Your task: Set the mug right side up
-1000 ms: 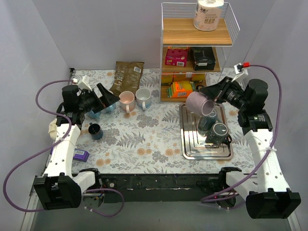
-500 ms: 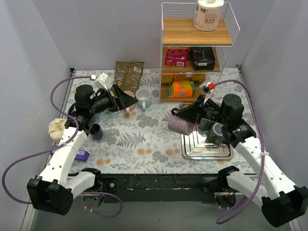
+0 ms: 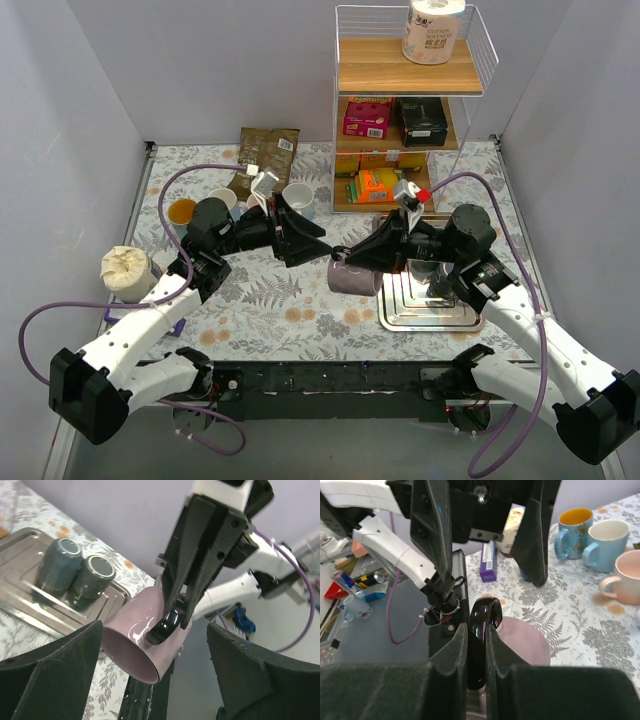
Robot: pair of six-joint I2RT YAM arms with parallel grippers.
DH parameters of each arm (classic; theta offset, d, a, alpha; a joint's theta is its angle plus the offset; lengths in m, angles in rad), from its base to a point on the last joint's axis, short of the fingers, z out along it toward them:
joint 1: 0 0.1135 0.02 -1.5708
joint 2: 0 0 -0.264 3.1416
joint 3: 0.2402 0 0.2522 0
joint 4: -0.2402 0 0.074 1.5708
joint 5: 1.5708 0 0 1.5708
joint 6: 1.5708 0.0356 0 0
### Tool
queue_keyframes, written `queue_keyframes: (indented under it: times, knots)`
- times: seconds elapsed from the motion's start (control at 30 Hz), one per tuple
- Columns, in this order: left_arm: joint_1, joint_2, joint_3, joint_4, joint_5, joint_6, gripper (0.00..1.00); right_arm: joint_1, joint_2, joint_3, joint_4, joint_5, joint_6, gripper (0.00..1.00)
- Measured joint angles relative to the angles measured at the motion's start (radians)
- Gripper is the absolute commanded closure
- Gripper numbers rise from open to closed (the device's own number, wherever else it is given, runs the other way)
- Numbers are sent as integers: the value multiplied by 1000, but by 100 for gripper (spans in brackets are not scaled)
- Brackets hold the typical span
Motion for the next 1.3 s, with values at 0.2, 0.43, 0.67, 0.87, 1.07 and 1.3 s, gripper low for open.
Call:
queue_keyframes:
  times: [0.2, 0.43, 0.67, 0.87, 1.07, 1.3]
  knots:
    - [-88, 58, 0, 109, 55, 48, 32, 14, -12, 0, 86, -46, 68, 99]
    - [-117, 46, -14, 178, 95, 85, 52, 16, -28, 0, 133, -82, 114, 99]
    - [-143, 60, -9, 197, 121, 111, 59, 16, -28, 0, 171, -111, 160, 99]
    - [-164, 84, 13, 199, 121, 129, 79, 16, -24, 0, 171, -107, 174, 99]
    - [-173, 90, 33, 175, 120, 196, 100, 5, -13, 0, 162, -84, 208, 99]
    - [-180, 104, 101, -63, -141, 255, 100, -13, 36, 29, 40, 52, 107, 57]
